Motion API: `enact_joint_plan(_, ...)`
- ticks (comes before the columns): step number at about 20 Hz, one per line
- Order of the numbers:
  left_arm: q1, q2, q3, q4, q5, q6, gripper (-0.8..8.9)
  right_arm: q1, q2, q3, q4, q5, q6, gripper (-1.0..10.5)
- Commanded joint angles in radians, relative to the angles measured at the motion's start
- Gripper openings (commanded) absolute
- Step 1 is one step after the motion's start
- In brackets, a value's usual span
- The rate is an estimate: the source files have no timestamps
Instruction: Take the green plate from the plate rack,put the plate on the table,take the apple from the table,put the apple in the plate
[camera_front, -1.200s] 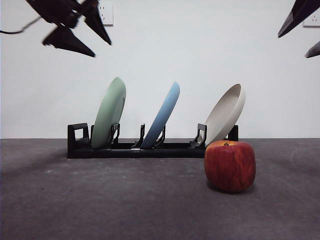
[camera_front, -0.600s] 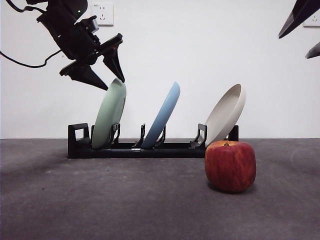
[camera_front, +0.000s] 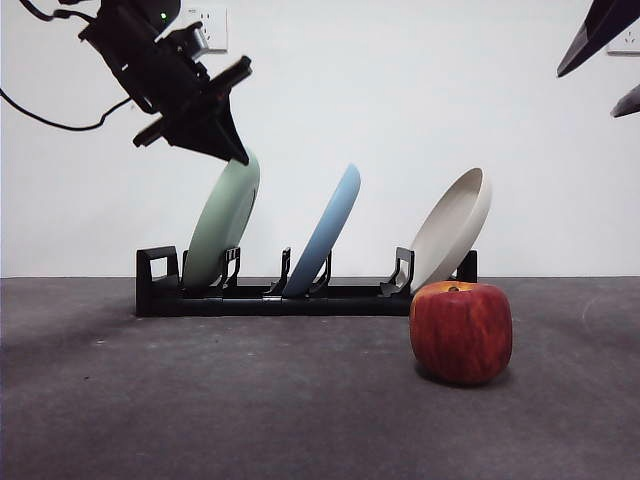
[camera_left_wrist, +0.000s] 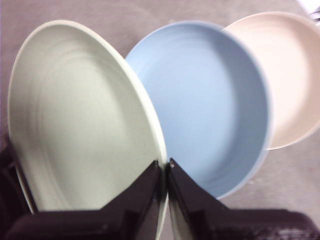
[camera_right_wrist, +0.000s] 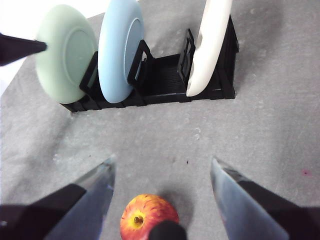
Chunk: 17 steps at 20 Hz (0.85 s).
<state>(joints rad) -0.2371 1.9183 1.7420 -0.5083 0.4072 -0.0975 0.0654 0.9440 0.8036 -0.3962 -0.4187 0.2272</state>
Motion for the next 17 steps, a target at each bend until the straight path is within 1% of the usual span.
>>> enact_joint_plan(1, -0.013, -0.077, 0.0, 0.017, -0.005, 0.024, -0.09, 0.001, 0.001, 0.004, 0.004, 0.001, -0.008, 3.2)
enact_joint_plan(4, -0.035, -0.17, 0.0, -0.007, -0.003, 0.028, -0.09, 0.001, 0.002, 0.004, 0.004, 0.001, -0.008, 3.2)
enact_joint_plan(6, -0.056, -0.246, 0.0, -0.066, 0.034, 0.055, -0.09, 0.001, 0.002, 0.005, 0.003, 0.001, -0.008, 3.2)
enact_joint_plan(7, -0.071, -0.289, 0.0, -0.115, 0.05, 0.07, -0.09, 0.001, 0.002, 0.004, 0.002, 0.001, -0.008, 3.2)
enact_joint_plan(10, -0.127, -0.405, 0.0, -0.301, 0.038, 0.156, -0.09, 0.001, 0.002, 0.004, 0.003, 0.002, -0.008, 3.1)
enact_joint_plan(12, -0.185, -0.47, 0.0, -0.432, 0.033, 0.188, -0.09, 0.001, 0.002, 0.004, 0.003, 0.006, -0.008, 3.1)
enact_joint_plan(13, -0.224, -0.495, 0.0, -0.49, 0.005, 0.221, -0.09, 0.001, 0.002, 0.004, 0.004, 0.006, -0.008, 3.1)
enact_joint_plan(14, -0.268, -0.513, 0.0, -0.541, -0.059, 0.248, -0.09, 0.001, 0.002, 0.004, 0.004, 0.006, -0.008, 3.1)
enact_joint_plan(16, -0.375, -0.523, 0.0, -0.626, -0.232, 0.256, -0.09, 0.001, 0.002, 0.004, 0.004, 0.006, -0.008, 3.1)
enact_joint_plan(17, -0.428, -0.523, -0.003, -0.658, -0.301, 0.255, -0.09, 0.001, 0.002, 0.004, 0.004, 0.006, -0.008, 3.2)
